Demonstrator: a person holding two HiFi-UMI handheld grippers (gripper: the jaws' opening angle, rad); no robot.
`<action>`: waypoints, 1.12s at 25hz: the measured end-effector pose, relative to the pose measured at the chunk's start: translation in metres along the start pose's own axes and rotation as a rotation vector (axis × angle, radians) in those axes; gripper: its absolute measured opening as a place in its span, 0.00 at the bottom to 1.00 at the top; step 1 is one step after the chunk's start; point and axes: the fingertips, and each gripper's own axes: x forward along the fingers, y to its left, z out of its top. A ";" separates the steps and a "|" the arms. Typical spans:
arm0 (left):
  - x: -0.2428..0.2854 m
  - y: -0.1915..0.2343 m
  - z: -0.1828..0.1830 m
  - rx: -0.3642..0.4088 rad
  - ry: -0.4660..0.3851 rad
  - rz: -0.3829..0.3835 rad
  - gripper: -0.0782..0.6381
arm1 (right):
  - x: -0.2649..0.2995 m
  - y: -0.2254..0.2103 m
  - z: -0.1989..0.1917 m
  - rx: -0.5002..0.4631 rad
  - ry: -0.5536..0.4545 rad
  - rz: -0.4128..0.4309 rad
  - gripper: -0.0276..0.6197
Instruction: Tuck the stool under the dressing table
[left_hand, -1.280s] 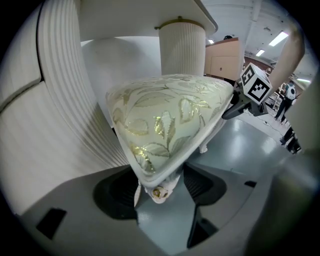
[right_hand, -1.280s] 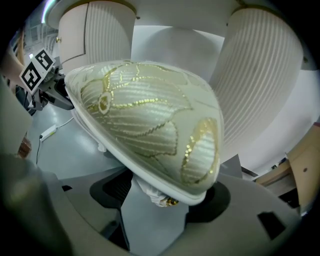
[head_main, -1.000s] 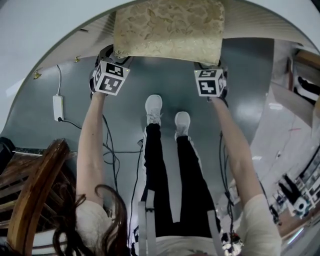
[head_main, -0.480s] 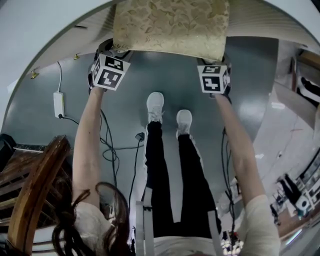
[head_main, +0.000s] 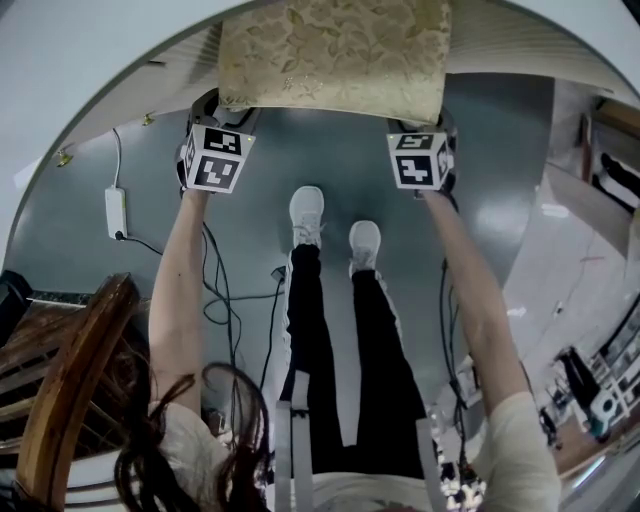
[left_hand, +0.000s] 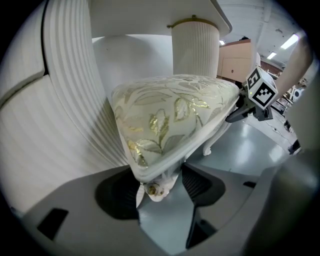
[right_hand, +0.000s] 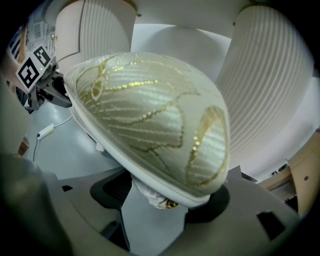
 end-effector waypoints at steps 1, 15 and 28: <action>-0.001 -0.002 -0.001 -0.010 -0.012 0.007 0.48 | 0.001 -0.002 0.000 -0.014 -0.002 0.001 0.54; 0.002 -0.001 -0.002 -0.003 -0.019 0.002 0.48 | 0.002 -0.005 0.005 -0.024 0.007 0.009 0.54; 0.003 0.040 0.021 0.077 -0.026 0.004 0.48 | 0.006 0.014 0.022 0.039 0.027 -0.011 0.54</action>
